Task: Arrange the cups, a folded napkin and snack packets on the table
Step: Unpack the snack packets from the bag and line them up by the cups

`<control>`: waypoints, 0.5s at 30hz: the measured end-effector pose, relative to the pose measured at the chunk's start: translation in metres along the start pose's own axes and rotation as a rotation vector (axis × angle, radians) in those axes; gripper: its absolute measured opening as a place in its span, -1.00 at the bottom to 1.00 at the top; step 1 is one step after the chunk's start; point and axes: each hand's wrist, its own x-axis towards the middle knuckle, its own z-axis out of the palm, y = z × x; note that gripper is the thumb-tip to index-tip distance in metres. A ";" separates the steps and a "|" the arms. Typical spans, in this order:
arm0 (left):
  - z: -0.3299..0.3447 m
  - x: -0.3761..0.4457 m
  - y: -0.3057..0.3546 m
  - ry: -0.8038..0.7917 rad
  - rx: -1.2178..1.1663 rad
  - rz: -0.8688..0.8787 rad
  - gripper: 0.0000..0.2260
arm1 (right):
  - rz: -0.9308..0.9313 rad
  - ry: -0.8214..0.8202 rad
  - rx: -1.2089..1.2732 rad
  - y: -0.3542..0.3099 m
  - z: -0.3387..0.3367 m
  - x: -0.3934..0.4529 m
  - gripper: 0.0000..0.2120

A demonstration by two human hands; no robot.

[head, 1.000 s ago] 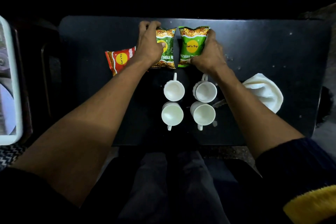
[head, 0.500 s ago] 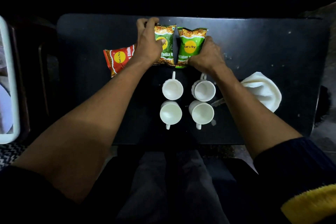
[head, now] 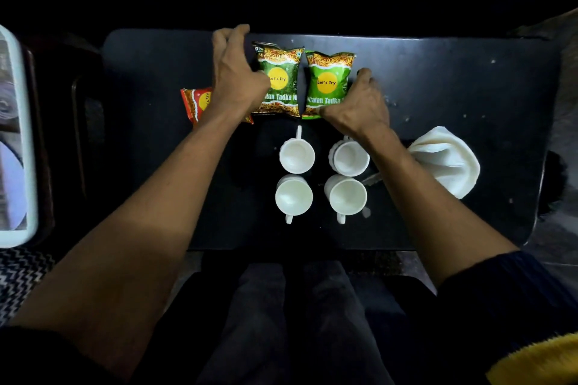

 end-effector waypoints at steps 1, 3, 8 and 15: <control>-0.006 -0.003 -0.004 -0.003 0.024 -0.035 -0.29 | -0.014 0.042 -0.022 0.000 0.001 -0.003 -0.25; -0.018 -0.008 -0.015 -0.053 0.176 -0.120 -0.22 | -0.049 0.139 -0.056 -0.002 0.004 -0.009 -0.25; -0.033 -0.024 -0.055 -0.287 0.569 -0.150 -0.04 | -0.134 0.317 -0.035 -0.012 0.013 -0.025 -0.40; -0.043 -0.040 -0.074 0.000 0.366 -0.200 -0.31 | -0.269 0.383 0.064 -0.032 0.016 -0.046 -0.60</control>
